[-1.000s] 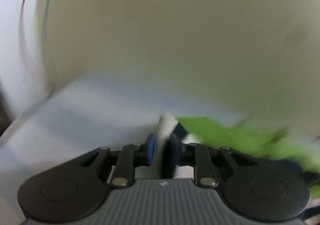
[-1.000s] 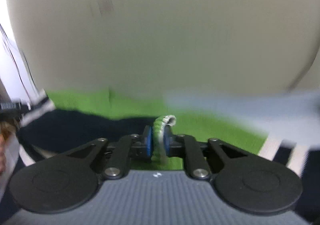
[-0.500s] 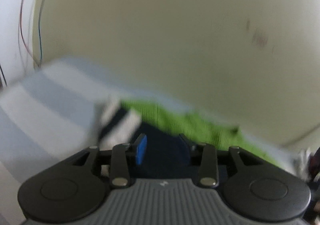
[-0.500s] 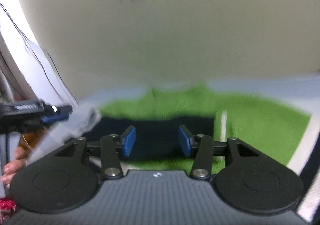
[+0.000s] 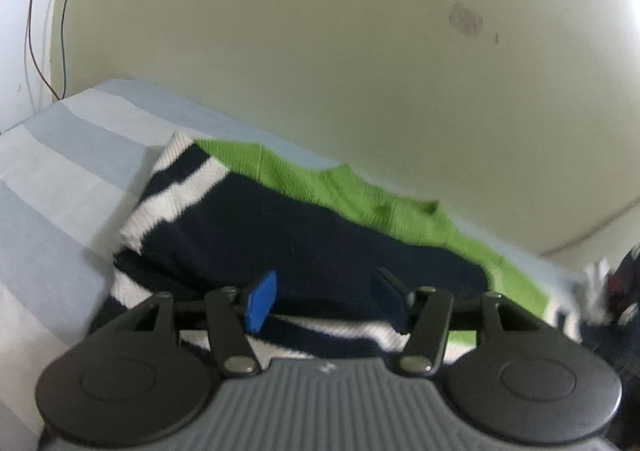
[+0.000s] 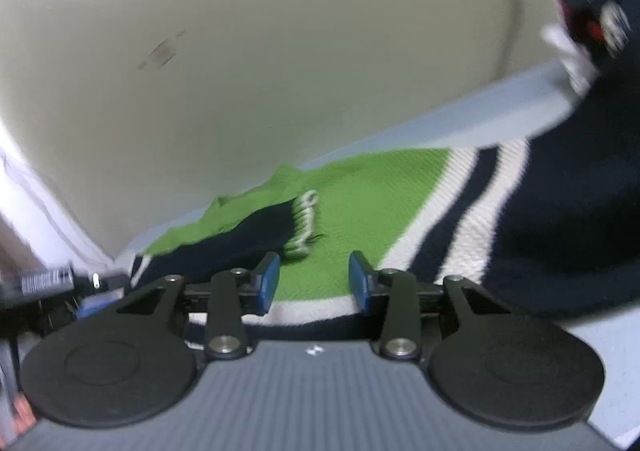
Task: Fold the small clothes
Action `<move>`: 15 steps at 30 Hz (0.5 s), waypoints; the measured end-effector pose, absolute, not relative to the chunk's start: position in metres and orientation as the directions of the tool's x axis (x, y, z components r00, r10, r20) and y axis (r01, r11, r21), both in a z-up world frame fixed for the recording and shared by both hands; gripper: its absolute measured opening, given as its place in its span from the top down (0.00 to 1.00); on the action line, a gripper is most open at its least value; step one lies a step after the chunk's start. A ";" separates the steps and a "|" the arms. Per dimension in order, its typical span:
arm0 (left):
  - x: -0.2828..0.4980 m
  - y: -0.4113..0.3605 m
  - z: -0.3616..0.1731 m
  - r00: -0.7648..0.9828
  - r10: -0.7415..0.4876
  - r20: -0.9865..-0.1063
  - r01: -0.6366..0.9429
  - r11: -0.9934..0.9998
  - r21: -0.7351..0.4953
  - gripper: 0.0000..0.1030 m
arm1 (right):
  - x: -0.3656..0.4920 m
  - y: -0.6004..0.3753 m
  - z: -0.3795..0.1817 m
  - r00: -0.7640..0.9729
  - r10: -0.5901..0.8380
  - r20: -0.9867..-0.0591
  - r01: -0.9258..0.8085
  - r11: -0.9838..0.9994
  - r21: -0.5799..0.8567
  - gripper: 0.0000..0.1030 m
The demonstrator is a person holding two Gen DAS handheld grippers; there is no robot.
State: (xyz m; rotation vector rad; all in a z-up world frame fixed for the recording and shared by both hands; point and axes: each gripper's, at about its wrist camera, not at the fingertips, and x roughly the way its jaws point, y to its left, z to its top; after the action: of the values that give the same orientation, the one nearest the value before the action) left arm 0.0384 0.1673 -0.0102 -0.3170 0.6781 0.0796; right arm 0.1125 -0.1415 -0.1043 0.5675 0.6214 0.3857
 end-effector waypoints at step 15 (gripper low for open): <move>0.029 0.140 -0.032 0.795 0.002 -0.607 -0.078 0.992 -0.099 0.22 | 0.126 -0.135 -0.121 0.756 0.514 -0.406 -0.181 0.760 0.625 0.50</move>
State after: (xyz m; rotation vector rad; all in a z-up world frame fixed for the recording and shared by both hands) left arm 0.0291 0.1395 -0.0315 -0.1209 0.6513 0.0435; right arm 0.1259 -0.1350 -0.1206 0.5951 0.6019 0.4043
